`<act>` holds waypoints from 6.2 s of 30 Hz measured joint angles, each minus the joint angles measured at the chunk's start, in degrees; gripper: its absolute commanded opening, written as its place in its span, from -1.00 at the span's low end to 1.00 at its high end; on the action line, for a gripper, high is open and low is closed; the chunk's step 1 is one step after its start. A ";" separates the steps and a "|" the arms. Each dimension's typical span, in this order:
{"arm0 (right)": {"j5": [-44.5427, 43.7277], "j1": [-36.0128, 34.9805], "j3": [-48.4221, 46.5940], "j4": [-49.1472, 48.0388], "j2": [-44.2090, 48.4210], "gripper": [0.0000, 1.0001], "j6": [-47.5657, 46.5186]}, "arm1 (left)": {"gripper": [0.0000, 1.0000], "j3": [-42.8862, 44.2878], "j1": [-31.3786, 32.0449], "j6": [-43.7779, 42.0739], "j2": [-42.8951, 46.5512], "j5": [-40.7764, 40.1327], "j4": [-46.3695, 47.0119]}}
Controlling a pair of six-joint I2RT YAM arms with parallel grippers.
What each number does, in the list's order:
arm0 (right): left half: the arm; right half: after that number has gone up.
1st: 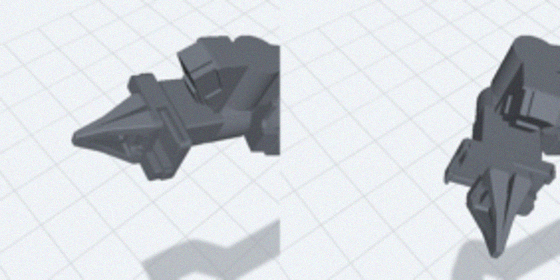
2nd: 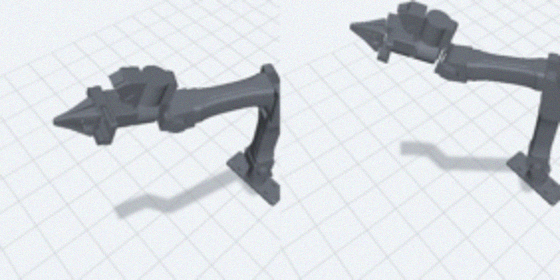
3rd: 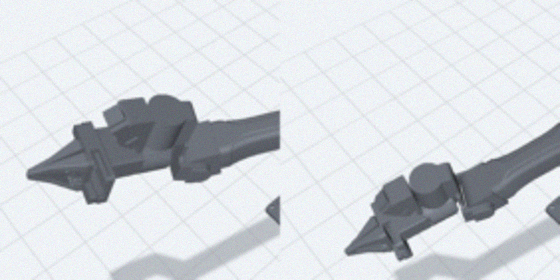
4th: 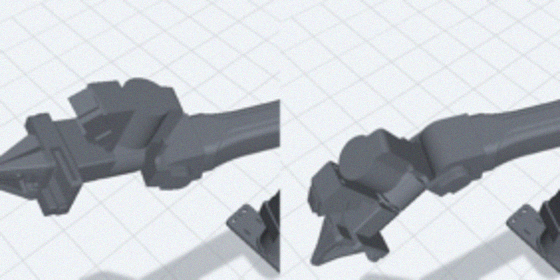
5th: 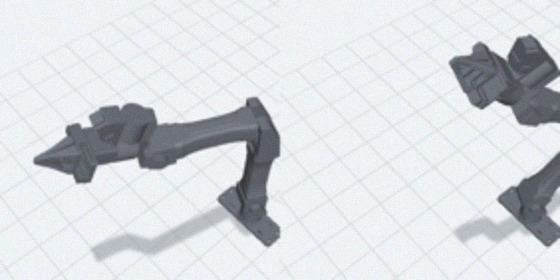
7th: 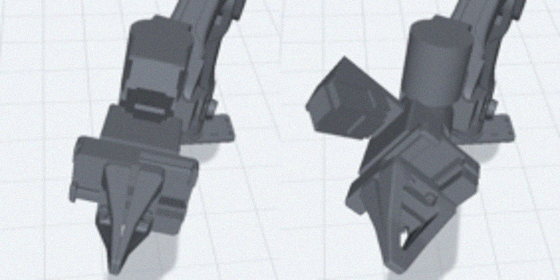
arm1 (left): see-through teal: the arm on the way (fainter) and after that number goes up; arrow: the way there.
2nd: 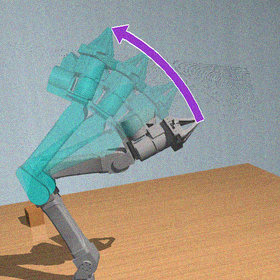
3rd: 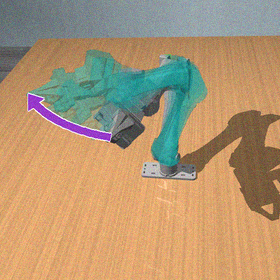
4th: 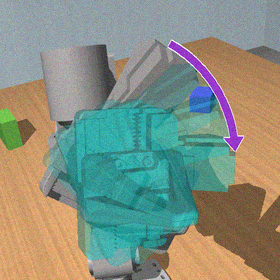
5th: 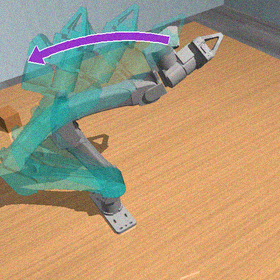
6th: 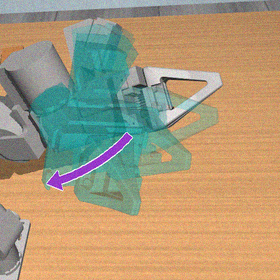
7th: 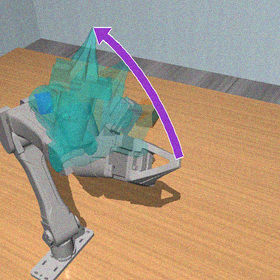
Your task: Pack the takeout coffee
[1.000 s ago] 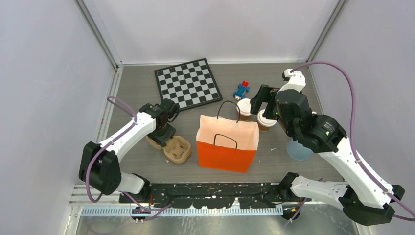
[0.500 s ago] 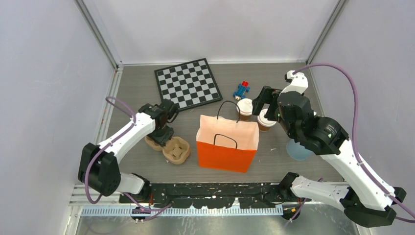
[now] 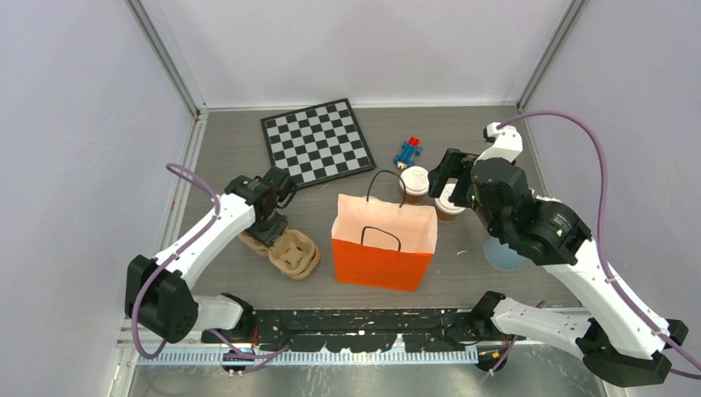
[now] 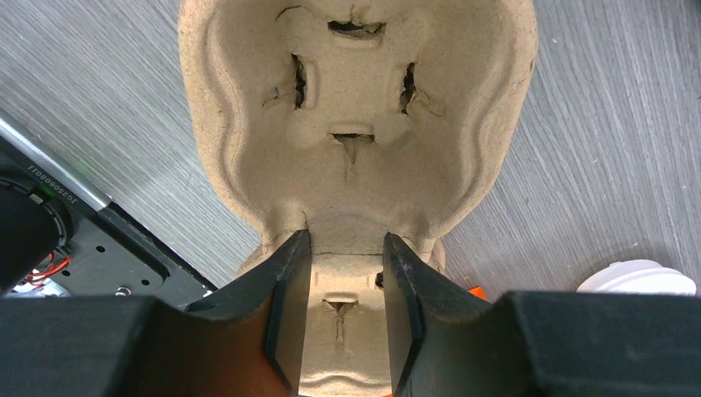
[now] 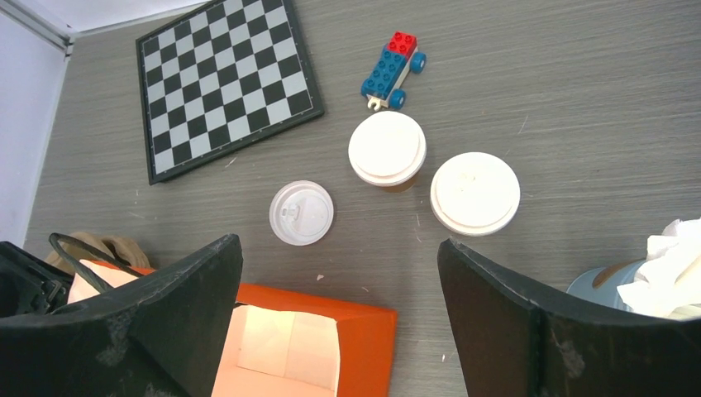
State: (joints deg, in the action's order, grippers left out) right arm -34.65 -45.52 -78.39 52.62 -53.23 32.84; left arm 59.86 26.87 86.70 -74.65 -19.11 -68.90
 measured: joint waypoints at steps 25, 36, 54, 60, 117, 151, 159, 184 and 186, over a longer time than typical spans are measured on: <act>-0.02 0.00 0.35 0.15 0.98 0.83 0.04 | -0.13 -0.52 0.00 0.04 -2.16 2.12 2.23; -0.04 0.00 0.35 0.15 1.01 0.83 0.04 | -0.09 -0.74 0.00 -0.20 -3.28 2.16 2.49; -0.22 0.00 0.52 0.15 1.14 0.83 0.04 | -0.28 -0.96 0.00 -1.22 -3.98 2.14 2.58; -0.22 0.00 0.61 0.15 1.14 0.84 0.04 | -0.24 -0.33 0.00 -1.20 -3.54 2.05 1.40; 7.21 0.00 -2.86 5.79 -3.28 0.83 2.71 | -0.38 8.66 0.39 -65.96 30.27 20.96 26.53; 13.84 0.00 -6.25 17.51 -1.53 0.83 7.43 | -0.54 21.33 0.87 -81.74 15.47 64.61 42.47; 14.53 0.00 -2.78 16.26 -0.57 0.84 10.25 | -0.54 21.38 4.07 -83.58 11.21 68.61 43.63; 11.98 0.00 -2.38 19.56 2.86 0.83 11.50 | -0.61 32.83 23.41 -104.32 0.20 55.76 23.91; 11.78 0.00 -2.38 19.69 2.89 0.83 11.50 | -0.61 33.27 24.83 -105.20 -0.59 53.70 22.05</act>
State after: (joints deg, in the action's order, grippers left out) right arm -22.87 -45.52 -80.77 72.31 -50.35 44.34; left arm 93.12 51.70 -18.50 -75.24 34.59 -46.85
